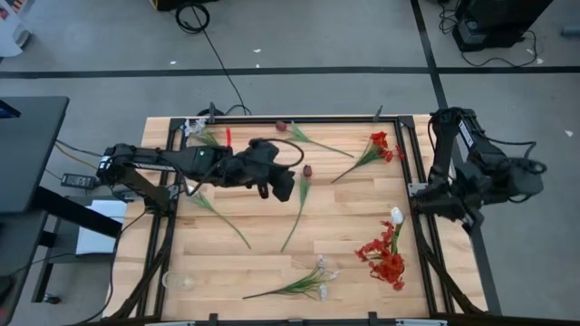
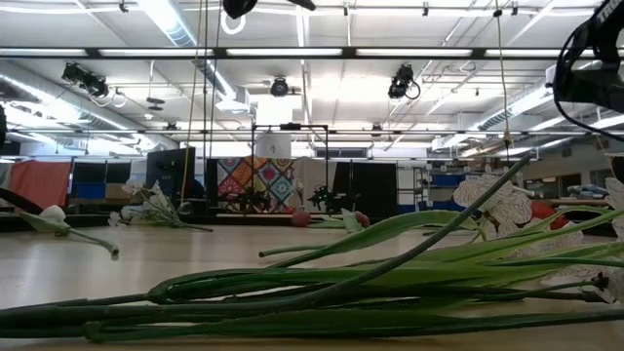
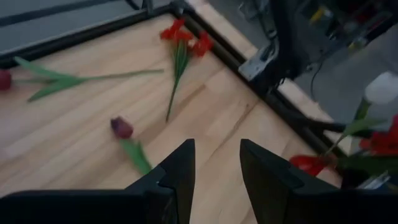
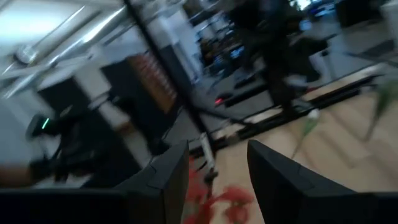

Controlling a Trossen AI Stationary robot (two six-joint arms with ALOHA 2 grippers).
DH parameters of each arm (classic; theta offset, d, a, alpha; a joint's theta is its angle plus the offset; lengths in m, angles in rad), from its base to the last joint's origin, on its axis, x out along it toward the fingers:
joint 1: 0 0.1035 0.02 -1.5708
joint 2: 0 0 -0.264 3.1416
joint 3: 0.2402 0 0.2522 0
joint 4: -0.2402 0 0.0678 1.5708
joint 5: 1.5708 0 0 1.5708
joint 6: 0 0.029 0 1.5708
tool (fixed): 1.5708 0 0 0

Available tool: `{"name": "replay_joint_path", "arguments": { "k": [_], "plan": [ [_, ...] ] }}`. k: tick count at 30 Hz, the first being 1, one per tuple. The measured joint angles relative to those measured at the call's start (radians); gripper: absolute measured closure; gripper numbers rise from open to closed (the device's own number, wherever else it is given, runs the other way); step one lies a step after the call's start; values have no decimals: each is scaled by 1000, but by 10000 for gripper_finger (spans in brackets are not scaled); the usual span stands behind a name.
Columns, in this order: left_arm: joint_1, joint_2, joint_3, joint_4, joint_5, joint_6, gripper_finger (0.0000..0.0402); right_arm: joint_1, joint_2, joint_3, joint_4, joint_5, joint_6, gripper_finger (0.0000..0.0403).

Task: Sort flowers into vase by color
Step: Put the white flower into the red vase

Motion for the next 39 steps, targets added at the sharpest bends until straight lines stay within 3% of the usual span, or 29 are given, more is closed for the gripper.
{"name": "replay_joint_path", "arguments": {
  "k": [7,18,23,27,34,39],
  "plan": [
    [16,13,0,-45,0,-1,269,-2,-54,2,182,213,-104,233],
    [82,76,-1,-149,57,58,269,-217,-60,12,276,211,-151,233],
    [124,79,-73,-244,182,10,269,-267,-37,12,339,196,-163,234],
    [122,33,-231,-338,206,-148,269,-301,1,12,356,179,-174,234],
    [27,-162,-628,-167,256,-614,269,-345,54,12,357,210,-85,234],
    [-66,-252,-767,-138,264,-878,269,-383,39,12,358,191,-154,234]
  ]
}}
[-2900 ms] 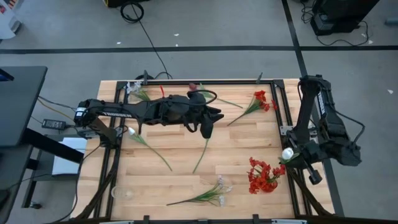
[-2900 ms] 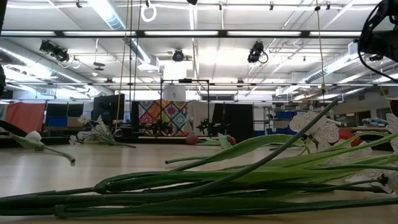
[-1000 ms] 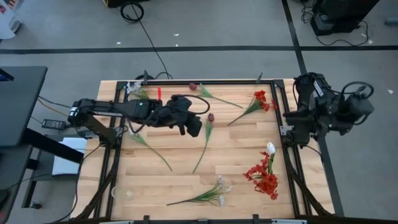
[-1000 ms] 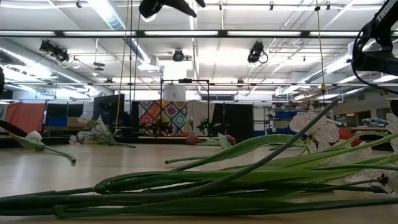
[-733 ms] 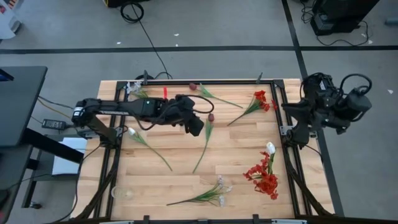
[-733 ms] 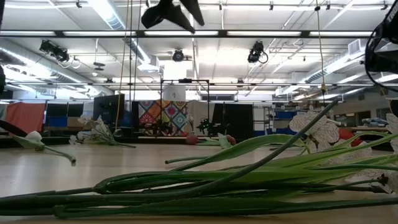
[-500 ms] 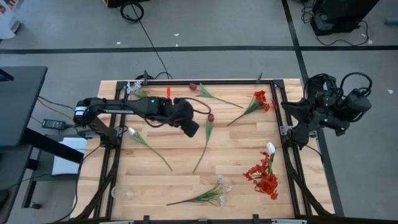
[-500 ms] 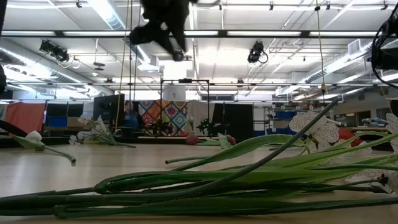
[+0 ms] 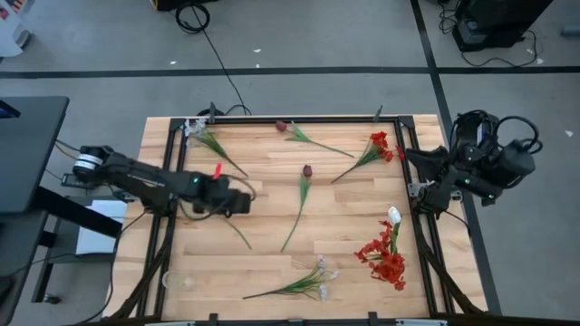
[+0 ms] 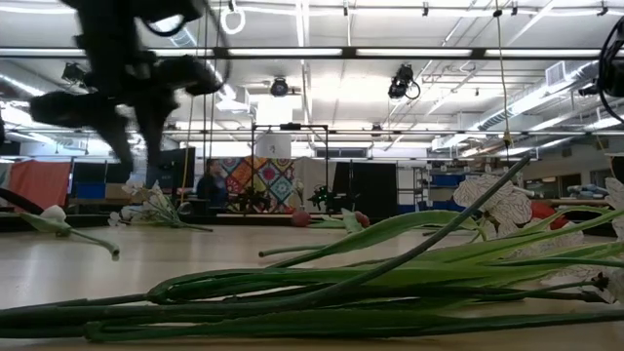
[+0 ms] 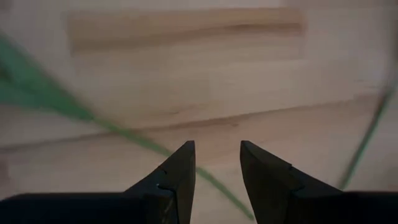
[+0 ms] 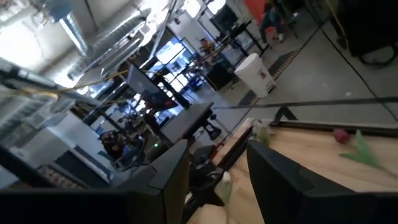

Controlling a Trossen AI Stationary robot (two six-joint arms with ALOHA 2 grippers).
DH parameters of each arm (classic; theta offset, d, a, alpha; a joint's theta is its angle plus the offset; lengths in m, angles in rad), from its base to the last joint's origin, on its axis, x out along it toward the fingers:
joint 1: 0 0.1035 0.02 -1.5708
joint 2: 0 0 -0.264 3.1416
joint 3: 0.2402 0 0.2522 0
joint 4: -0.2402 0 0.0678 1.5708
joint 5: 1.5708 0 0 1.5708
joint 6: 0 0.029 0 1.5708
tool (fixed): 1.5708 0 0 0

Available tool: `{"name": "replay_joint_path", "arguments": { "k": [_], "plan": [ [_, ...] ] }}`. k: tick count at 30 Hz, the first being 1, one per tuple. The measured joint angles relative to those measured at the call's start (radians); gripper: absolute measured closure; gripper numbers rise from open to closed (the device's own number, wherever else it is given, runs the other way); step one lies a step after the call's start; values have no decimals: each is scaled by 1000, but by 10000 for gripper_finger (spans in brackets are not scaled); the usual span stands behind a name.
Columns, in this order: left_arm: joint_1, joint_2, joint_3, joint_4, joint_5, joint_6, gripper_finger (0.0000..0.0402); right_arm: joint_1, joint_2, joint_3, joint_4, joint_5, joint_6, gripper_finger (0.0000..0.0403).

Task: Sort flowers into vase by color
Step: Put the white flower into the red vase

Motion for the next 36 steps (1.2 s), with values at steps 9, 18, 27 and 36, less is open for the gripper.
{"name": "replay_joint_path", "arguments": {
  "k": [9,18,27,36],
  "plan": [
    [-90,-47,-141,10,-7,-316,241,-68,-40,0,6,19,-245,233],
    [-88,-42,-209,15,-7,-497,185,-245,-39,0,64,18,-298,233],
    [-9,-42,-284,24,-6,-506,177,-323,-39,0,60,19,-333,233],
    [38,-44,-339,56,25,-459,289,-343,-39,0,51,6,-353,235]
  ]
}}
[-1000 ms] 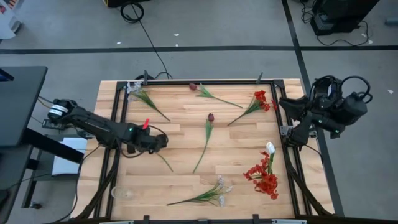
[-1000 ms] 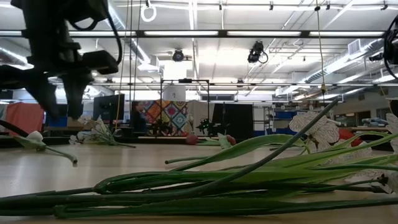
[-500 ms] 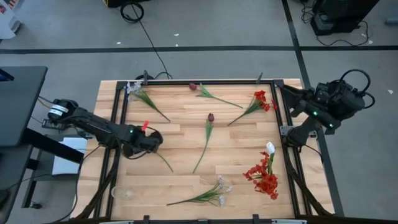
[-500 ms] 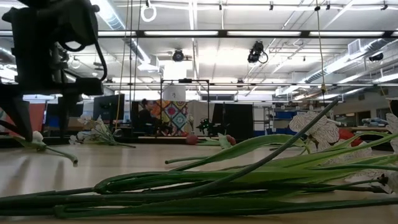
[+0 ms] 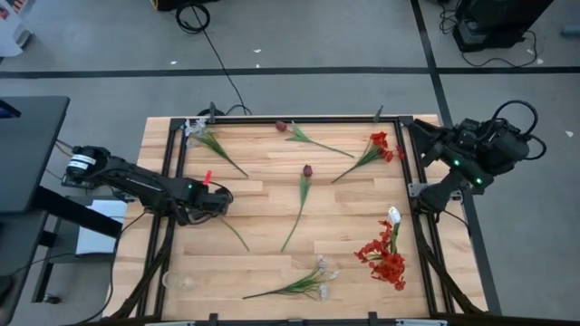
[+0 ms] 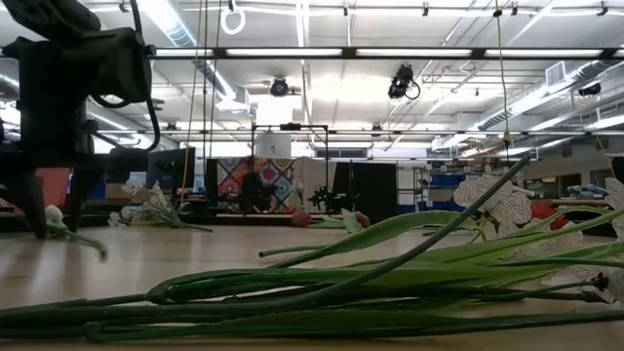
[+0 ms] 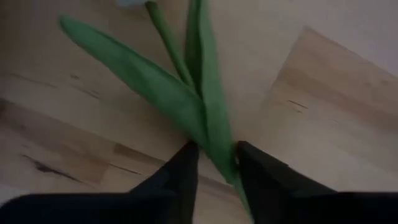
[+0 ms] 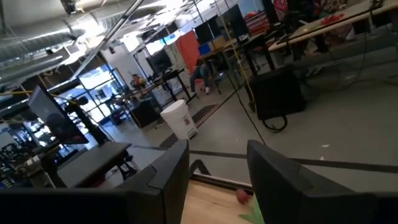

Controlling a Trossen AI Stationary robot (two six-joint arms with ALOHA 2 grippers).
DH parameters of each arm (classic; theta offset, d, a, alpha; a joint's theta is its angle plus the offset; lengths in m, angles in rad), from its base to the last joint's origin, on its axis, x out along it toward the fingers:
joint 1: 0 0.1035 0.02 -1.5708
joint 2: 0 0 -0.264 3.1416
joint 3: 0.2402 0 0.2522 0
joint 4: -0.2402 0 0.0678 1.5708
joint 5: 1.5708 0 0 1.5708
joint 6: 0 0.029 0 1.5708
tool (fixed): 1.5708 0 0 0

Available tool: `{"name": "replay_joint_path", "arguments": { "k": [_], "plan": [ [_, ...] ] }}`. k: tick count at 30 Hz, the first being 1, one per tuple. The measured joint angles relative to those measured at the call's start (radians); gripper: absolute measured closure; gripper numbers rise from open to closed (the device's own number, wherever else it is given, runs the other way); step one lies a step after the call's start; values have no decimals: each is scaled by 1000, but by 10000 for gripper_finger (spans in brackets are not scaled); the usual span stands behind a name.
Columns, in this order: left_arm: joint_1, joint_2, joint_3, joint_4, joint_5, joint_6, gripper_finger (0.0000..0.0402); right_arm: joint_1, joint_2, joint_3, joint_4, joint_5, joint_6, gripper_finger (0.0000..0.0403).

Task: Sort flowers into vase by color
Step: Put the white flower into the red vase

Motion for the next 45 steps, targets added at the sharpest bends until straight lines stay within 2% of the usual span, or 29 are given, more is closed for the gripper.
{"name": "replay_joint_path", "arguments": {
  "k": [5,9,12,14,16,19,24,28,31,38,45],
  "plan": [
    [1,4,26,10,-57,101,381,3,10,-4,-146,-217,67,259],
    [4,2,72,58,-153,169,387,-20,34,-5,-299,-351,185,285],
    [3,2,139,119,-225,298,389,-61,67,-5,-340,-474,191,306],
    [4,1,194,200,-313,467,392,-102,99,-5,-322,-576,151,321],
    [5,2,255,323,-381,738,392,-153,141,-5,-292,-663,118,338],
    [20,0,379,469,-410,1146,392,-241,202,-6,-286,-753,63,365],
    [41,1,586,602,-417,1657,392,-355,264,-6,-269,-761,34,396],
    [47,0,707,651,-410,1900,392,-372,261,-6,-255,-763,35,387],
    [47,-1,728,750,-363,2052,392,-372,256,-6,-255,-754,31,369],
    [57,0,724,848,-275,2152,391,-372,256,-6,-254,-739,34,356],
    [85,0,717,843,-267,2176,384,-372,256,-6,-254,-740,34,355]
  ]
}}
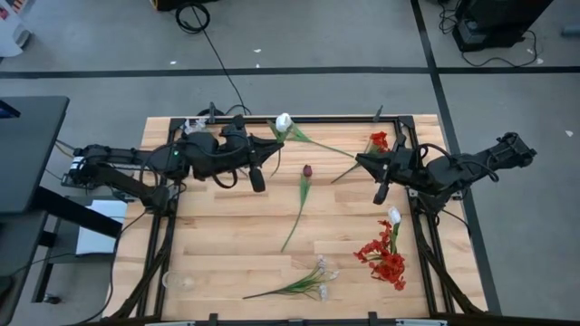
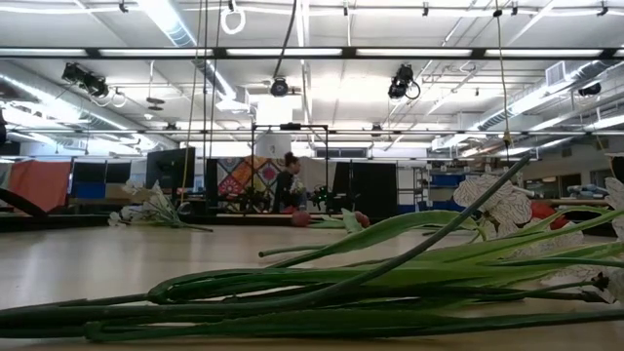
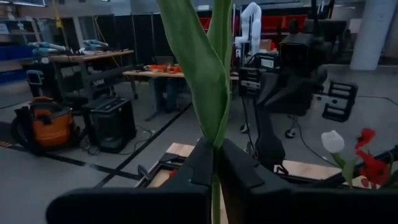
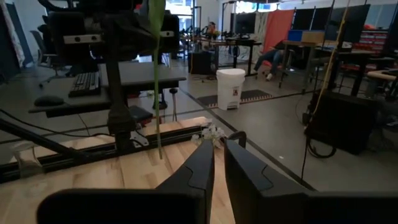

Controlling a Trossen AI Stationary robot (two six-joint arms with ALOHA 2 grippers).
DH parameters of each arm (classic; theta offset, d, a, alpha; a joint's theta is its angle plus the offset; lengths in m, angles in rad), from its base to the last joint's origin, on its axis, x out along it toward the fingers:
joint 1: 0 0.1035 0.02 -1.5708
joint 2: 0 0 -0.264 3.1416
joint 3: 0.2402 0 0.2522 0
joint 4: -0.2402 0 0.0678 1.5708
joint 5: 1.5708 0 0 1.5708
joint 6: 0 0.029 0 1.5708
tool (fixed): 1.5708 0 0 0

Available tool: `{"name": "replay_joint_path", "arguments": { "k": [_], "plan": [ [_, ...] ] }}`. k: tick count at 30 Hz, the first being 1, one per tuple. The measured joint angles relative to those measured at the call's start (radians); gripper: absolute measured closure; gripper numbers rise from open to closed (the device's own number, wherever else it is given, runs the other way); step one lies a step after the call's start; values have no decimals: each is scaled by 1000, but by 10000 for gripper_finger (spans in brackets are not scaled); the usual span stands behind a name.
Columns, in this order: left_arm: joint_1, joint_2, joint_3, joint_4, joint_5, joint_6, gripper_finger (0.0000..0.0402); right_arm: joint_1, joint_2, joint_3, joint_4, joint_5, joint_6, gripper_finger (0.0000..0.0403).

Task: Sort flowers into vase by color
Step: Put the white flower into the red vase

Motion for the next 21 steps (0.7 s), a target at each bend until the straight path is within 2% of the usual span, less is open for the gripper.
{"name": "replay_joint_path", "arguments": {
  "k": [6,10,12,15,21],
  "plan": [
    [8,0,0,21,72,64,383,0,0,0,0,0,0,355],
    [49,18,0,55,238,182,382,0,0,0,0,-2,0,355],
    [71,19,-2,77,291,173,382,0,0,0,1,-2,0,355],
    [97,14,1,104,315,106,382,0,0,0,2,-2,0,355],
    [106,17,0,68,368,90,382,0,0,0,1,-2,0,355]
  ]
}}
